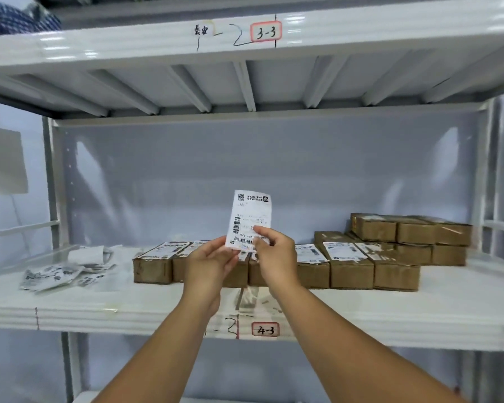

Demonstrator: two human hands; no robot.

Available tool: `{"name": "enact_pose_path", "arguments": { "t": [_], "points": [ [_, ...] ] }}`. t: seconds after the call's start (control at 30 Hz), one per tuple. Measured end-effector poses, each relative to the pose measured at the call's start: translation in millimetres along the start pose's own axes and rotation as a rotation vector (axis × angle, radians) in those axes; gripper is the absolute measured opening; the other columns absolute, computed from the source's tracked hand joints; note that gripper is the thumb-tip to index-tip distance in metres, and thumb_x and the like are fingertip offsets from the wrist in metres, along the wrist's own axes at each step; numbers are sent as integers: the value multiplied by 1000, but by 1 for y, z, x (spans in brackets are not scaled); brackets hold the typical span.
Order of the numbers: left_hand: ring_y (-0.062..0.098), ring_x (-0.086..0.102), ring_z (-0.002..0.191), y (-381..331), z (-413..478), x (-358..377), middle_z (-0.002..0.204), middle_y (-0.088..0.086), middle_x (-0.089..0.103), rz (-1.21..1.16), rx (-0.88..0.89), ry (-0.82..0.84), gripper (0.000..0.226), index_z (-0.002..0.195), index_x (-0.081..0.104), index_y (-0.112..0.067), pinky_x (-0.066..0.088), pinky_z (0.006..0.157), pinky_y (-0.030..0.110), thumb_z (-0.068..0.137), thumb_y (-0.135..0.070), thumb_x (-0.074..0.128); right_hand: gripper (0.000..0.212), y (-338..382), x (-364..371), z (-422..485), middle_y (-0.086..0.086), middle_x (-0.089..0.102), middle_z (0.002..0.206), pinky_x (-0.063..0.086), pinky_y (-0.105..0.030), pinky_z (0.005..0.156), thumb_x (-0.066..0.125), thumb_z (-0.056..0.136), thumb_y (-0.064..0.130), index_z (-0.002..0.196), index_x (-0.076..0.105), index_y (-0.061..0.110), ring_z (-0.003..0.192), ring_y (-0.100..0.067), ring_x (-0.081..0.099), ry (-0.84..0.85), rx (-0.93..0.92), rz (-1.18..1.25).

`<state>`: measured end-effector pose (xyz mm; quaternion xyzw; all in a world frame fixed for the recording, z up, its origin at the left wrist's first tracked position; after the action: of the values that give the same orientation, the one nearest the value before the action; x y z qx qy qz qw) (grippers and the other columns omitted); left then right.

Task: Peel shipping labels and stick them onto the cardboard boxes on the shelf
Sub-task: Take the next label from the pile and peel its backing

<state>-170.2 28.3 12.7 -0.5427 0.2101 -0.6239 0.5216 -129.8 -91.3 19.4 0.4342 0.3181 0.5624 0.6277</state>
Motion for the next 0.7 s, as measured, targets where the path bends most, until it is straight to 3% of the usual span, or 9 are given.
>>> {"name": "enact_pose_path", "arguments": {
  "t": [0.07,0.2,0.27,0.37,0.43,0.47,0.57,0.6,0.7],
  "points": [
    [14,67,79,5,-2,8,90,9,69,-1,-12,10,25,111,58,0,55,67,15,91,10,48,27,1,-10,1,4,67,110,53,-16,71,55,92,4,112,68,17,84,-8,65,-1,-13,7],
    [16,67,81,19,-6,34,90,11,69,3,-53,12,23,107,60,0,56,69,16,90,10,48,27,-3,-38,8,3,68,114,52,-30,89,56,91,8,110,69,20,98,-14,64,-42,-16,-54],
    [17,67,80,26,-9,49,90,11,69,0,-74,10,22,103,61,-2,56,69,17,91,9,48,26,-6,-53,12,4,68,112,51,-31,89,56,90,9,108,70,21,100,-14,64,-59,-13,-65],
    [15,67,77,36,-11,70,89,10,70,6,-86,30,20,98,62,-5,56,66,16,91,7,48,22,-5,-75,16,3,67,111,47,-11,74,58,89,12,105,70,21,94,-12,62,-63,-30,-123],
    [15,67,73,42,-13,84,87,11,70,5,-84,33,18,96,62,-5,56,65,16,90,7,50,18,-4,-89,18,1,59,116,39,1,70,62,88,13,103,71,17,100,-12,58,-59,-83,-200],
    [15,66,72,45,-13,90,85,11,69,4,-79,30,17,96,62,-4,56,66,16,89,7,51,16,-4,-94,20,0,50,122,37,0,78,65,87,15,101,72,17,110,-13,53,-64,-124,-259],
    [15,61,66,55,-15,108,78,12,66,40,-59,12,17,92,64,-3,54,65,17,85,9,54,13,-3,-110,19,4,31,136,26,-24,106,67,84,23,94,73,27,126,-14,26,-142,-283,-538],
    [16,60,65,58,-15,112,76,11,65,63,-50,2,17,88,64,-5,53,64,19,83,9,56,12,-1,-113,18,4,36,135,26,-28,107,66,84,24,93,73,28,125,-15,27,-146,-318,-579],
    [16,54,61,66,-15,122,71,9,63,99,-30,-16,17,81,64,-10,47,63,23,81,6,60,17,0,-121,17,1,64,108,41,-30,91,58,89,23,95,73,19,104,-15,52,-18,-309,-465]
  ]
}}
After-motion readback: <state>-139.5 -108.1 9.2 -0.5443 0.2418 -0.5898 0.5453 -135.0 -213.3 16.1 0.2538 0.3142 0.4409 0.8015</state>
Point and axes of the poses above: each hand's wrist, its own z-axis towards the middle knuckle, its own x-axis out of the palm, y = z × x, the point moved 4 cm from there along z, towards the middle knuckle
